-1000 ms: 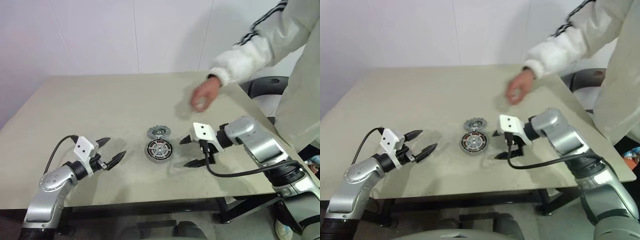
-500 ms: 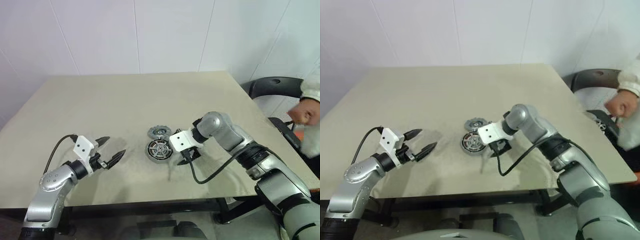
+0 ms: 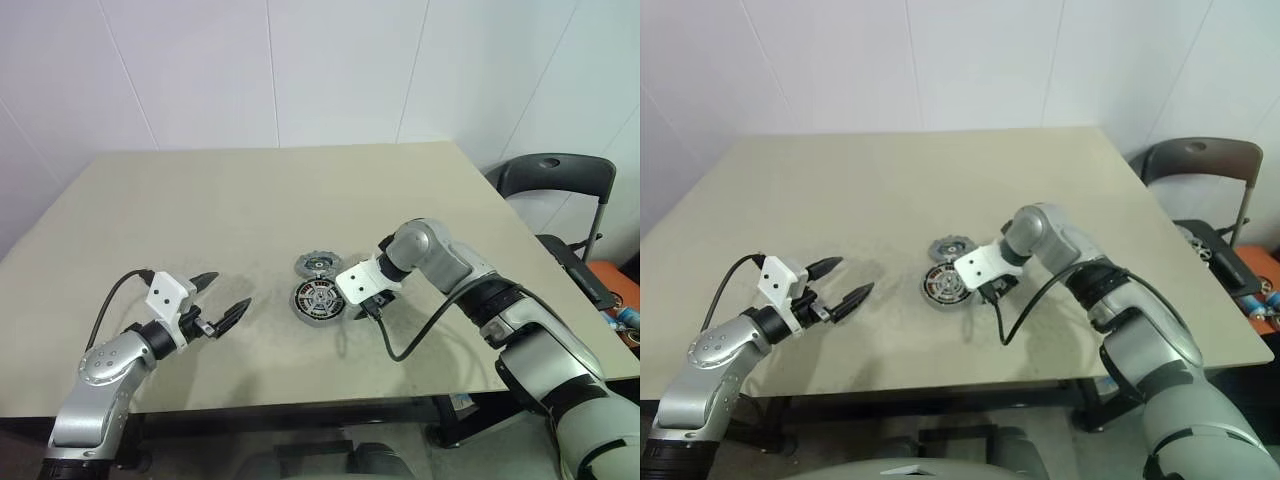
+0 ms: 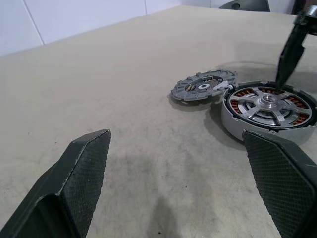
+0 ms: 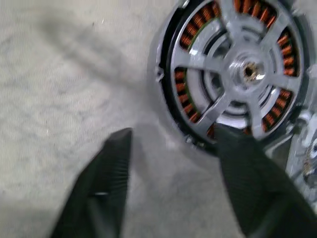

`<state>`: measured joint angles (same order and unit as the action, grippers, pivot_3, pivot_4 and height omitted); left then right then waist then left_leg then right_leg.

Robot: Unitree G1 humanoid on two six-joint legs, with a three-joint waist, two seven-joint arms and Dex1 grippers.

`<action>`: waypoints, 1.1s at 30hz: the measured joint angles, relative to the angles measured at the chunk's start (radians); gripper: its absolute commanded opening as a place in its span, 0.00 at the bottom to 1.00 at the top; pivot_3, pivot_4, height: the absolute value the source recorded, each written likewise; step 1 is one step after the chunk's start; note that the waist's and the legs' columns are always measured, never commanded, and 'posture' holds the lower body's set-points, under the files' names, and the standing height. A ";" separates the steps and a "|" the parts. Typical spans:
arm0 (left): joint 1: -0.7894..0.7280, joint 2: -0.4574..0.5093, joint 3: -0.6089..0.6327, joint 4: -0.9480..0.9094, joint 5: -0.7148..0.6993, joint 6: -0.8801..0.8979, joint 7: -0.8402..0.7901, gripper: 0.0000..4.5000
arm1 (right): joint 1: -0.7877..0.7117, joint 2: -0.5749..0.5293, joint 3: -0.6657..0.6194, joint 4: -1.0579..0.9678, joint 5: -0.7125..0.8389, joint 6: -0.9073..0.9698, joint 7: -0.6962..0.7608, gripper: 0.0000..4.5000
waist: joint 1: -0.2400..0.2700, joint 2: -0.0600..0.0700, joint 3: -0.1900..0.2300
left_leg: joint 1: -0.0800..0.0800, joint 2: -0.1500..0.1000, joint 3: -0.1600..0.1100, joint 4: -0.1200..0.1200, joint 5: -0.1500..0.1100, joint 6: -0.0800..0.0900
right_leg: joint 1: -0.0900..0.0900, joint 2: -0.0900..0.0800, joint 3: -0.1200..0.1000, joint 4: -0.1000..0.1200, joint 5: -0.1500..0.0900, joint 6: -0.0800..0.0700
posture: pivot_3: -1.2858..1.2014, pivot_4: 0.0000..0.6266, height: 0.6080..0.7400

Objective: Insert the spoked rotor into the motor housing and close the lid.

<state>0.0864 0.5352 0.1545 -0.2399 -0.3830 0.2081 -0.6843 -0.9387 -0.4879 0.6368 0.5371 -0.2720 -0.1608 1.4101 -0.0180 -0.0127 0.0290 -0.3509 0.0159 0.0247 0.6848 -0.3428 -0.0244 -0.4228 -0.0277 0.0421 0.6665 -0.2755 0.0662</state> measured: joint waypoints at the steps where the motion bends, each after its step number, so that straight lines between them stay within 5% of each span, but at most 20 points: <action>1: 0.000 0.000 0.000 0.000 0.000 0.000 0.001 1.00 | 0.000 0.004 -0.004 0.000 0.000 0.017 0.000 0.28 | 0.000 0.000 0.000 | 0.000 0.000 0.000 0.000 0.000 0.000 | 0.000 0.000 0.000 0.000 0.000 0.000 | 0.52 0.00 1.00; 5: -0.001 0.000 0.000 -0.001 0.000 0.001 0.004 1.00 | 0.001 0.027 -0.024 -0.010 0.012 0.085 0.017 0.04 | -0.003 0.000 0.000 | 0.001 0.000 0.000 0.000 0.000 0.000 | 0.000 0.000 0.000 0.000 0.000 0.000 | 0.52 0.00 1.00; 7: -0.003 -0.001 -0.001 -0.002 0.000 0.001 0.006 1.00 | 0.001 0.049 -0.026 -0.029 0.019 0.132 0.020 0.00 | -0.006 0.000 -0.001 | 0.002 0.000 0.000 0.000 0.000 0.000 | 0.001 0.000 0.001 0.002 0.000 0.000 | 0.52 0.00 1.00; 16: -0.002 -0.002 -0.001 -0.004 0.000 0.001 0.007 1.00 | 0.030 0.077 -0.044 -0.130 0.039 0.412 0.020 0.00 | -0.001 0.000 0.000 | 0.006 0.000 0.000 0.000 0.000 0.000 | 0.005 0.000 0.000 0.001 0.000 -0.001 | 0.52 0.00 1.00; 30: -0.022 -0.002 -0.002 0.004 0.000 0.001 0.000 1.00 | 0.085 0.070 -0.048 -0.311 0.099 0.565 0.037 0.00 | -0.001 0.000 0.000 | 0.003 0.000 0.000 0.000 0.000 0.000 | 0.003 0.001 0.000 0.000 0.000 -0.001 | 0.52 0.00 1.00; 33: -0.022 -0.002 -0.002 0.005 0.000 0.001 -0.002 1.00 | 0.095 0.076 -0.076 -0.342 0.140 0.638 0.023 0.14 | -0.001 0.000 0.000 | 0.002 0.000 0.000 0.000 0.000 0.000 | 0.001 0.001 0.000 0.000 0.000 -0.001 | 0.52 0.00 1.00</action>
<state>0.0645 0.5329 0.1521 -0.2345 -0.3826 0.2088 -0.6867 -0.8440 -0.4121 0.5607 0.1951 -0.1324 0.4774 1.4333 -0.0192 -0.0124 0.0288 -0.3489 0.0159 0.0249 0.6844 -0.3427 -0.0246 -0.4213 -0.0271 0.0421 0.6669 -0.2753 0.0656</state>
